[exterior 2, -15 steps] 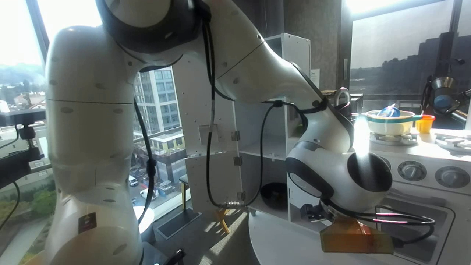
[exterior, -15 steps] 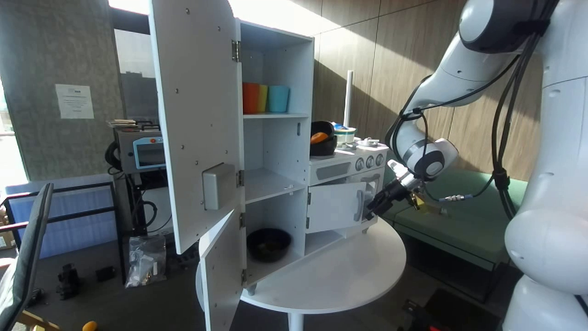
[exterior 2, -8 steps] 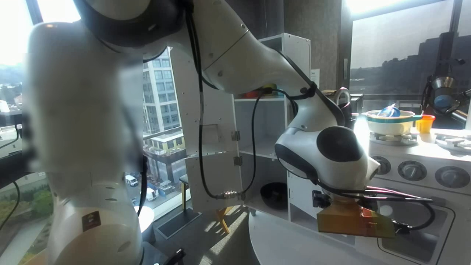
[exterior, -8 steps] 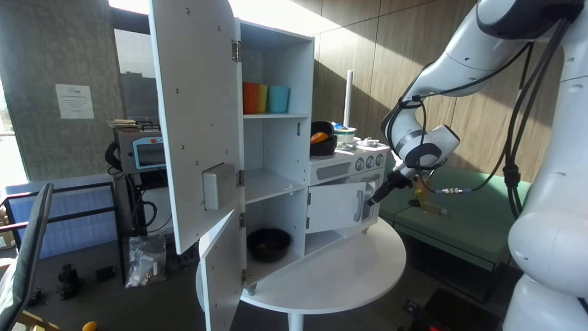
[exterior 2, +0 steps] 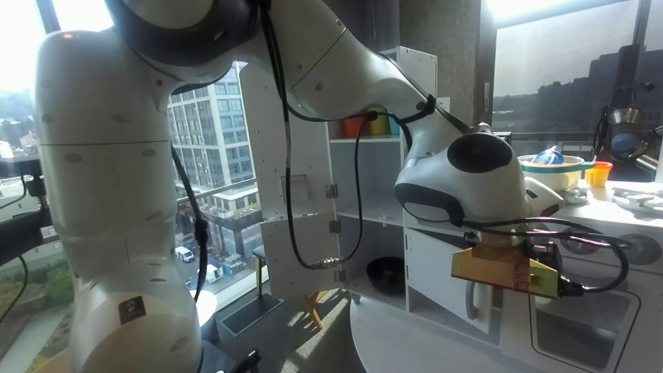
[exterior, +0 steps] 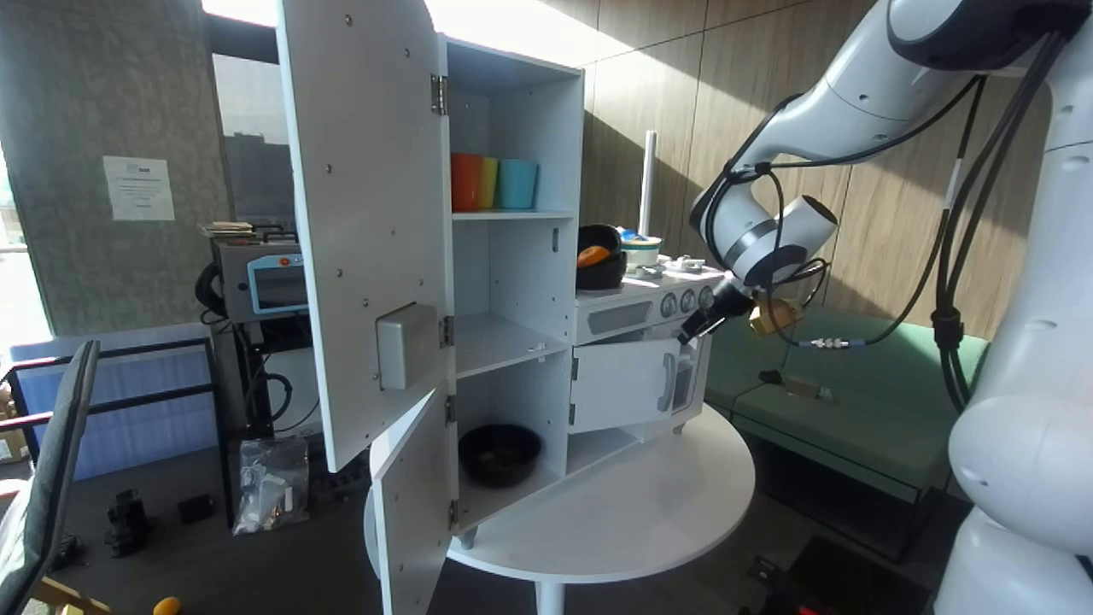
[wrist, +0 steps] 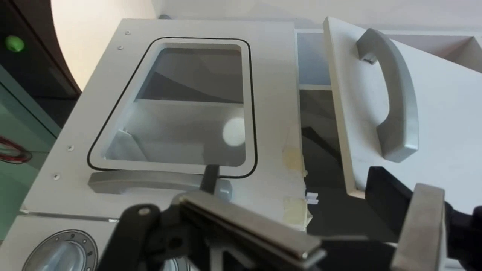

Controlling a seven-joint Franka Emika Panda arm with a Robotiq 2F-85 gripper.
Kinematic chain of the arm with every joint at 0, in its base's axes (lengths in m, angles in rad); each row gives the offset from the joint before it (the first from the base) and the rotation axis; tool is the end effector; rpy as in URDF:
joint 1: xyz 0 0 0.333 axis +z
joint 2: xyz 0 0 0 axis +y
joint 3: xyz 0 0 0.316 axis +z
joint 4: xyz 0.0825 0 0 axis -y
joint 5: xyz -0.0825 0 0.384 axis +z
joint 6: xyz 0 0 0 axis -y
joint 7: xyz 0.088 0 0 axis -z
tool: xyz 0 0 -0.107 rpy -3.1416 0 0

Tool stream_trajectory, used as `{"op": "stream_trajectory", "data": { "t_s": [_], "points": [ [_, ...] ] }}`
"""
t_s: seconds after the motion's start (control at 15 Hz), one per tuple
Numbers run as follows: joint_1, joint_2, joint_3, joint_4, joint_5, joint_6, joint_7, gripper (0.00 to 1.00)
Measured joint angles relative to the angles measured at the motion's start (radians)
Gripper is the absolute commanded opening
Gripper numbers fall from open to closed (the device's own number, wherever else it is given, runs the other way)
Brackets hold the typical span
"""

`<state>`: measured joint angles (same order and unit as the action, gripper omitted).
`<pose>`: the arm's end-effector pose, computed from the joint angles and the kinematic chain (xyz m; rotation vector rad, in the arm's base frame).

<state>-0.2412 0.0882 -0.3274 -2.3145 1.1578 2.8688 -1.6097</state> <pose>0.4208 -0.3288 0.3376 2.8611 -0.0151 0.9660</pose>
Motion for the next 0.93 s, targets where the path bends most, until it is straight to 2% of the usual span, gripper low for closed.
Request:
{"op": "stream_trajectory", "data": {
  "t_s": [0.2, 0.33, 0.47, 0.93],
  "points": [
    [-0.012, -0.017, -0.005, 0.006, -0.194, -0.003, 0.225, 1.0],
    [-0.012, -0.035, -0.011, 0.014, -0.263, -0.021, 0.323, 1.0],
    [-0.011, -0.052, -0.011, 0.029, -0.292, -0.042, 0.38, 1.0],
    [0.012, -0.018, 0.005, 0.05, -0.32, -0.055, 0.437, 1.0]
  ]
}}
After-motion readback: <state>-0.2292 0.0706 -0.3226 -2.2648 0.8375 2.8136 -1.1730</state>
